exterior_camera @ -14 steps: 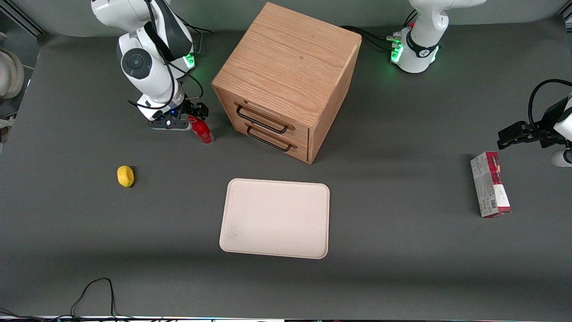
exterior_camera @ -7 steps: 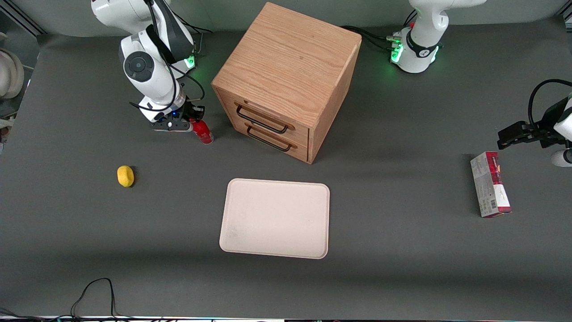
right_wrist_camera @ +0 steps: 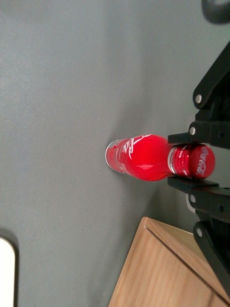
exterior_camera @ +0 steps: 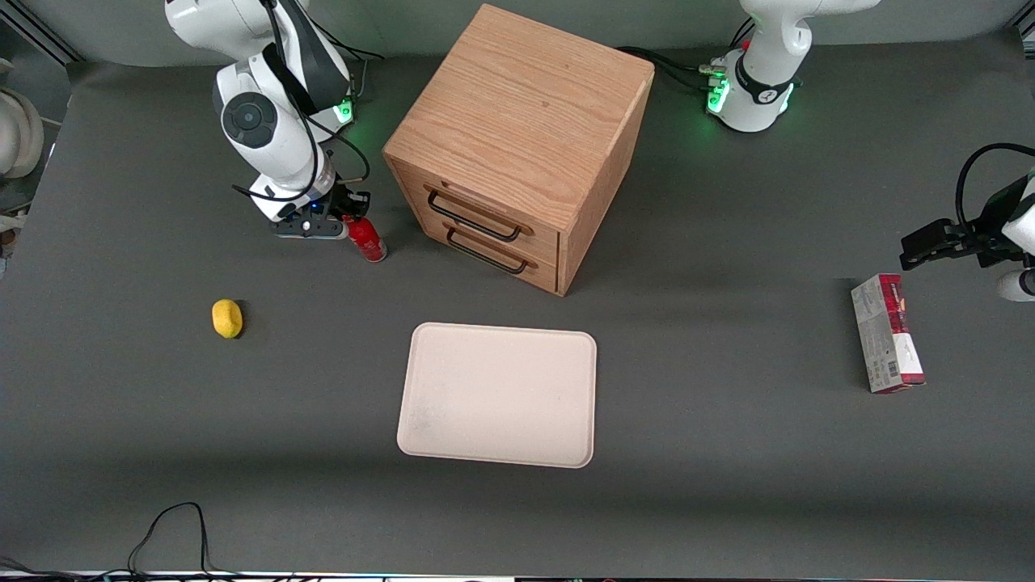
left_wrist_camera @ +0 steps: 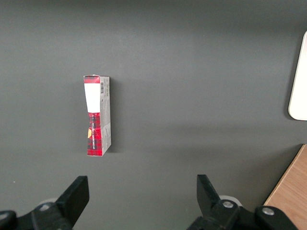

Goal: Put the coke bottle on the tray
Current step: 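Lower the right gripper around the bottle neck and close it, then lift the bottle and carry it with the right gripper onto the tray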

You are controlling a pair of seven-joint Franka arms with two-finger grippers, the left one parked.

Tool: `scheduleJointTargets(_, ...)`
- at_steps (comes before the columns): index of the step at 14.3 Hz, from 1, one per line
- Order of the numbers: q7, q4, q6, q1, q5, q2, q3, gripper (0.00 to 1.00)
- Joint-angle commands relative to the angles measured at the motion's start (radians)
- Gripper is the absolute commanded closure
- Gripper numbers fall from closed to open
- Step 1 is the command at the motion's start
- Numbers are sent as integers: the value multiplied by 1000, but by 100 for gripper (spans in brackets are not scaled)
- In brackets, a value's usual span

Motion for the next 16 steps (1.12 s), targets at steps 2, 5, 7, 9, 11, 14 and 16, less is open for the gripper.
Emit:
scheduleJointTargets(2, -34, 290, -274, 2, 3, 22, -79, 100)
scheduleJointTargets(5, -48, 530, -440, 2, 3, 72, -137, 100)
scheduleJointTargets(7, -50, 708, -561, 1, 4, 146, -154, 100)
scheduleJointTargets(9, -50, 870, -657, -1, 4, 233, -157, 100)
scheduleJointTargets(11, -50, 969, -695, -11, 7, 295, -159, 100)
scheduleJointTargets(14, -48, 1052, -720, -16, 13, 353, -157, 100)
scheduleJointTargets(16, -45, 1166, -760, -16, 15, 448, -157, 100)
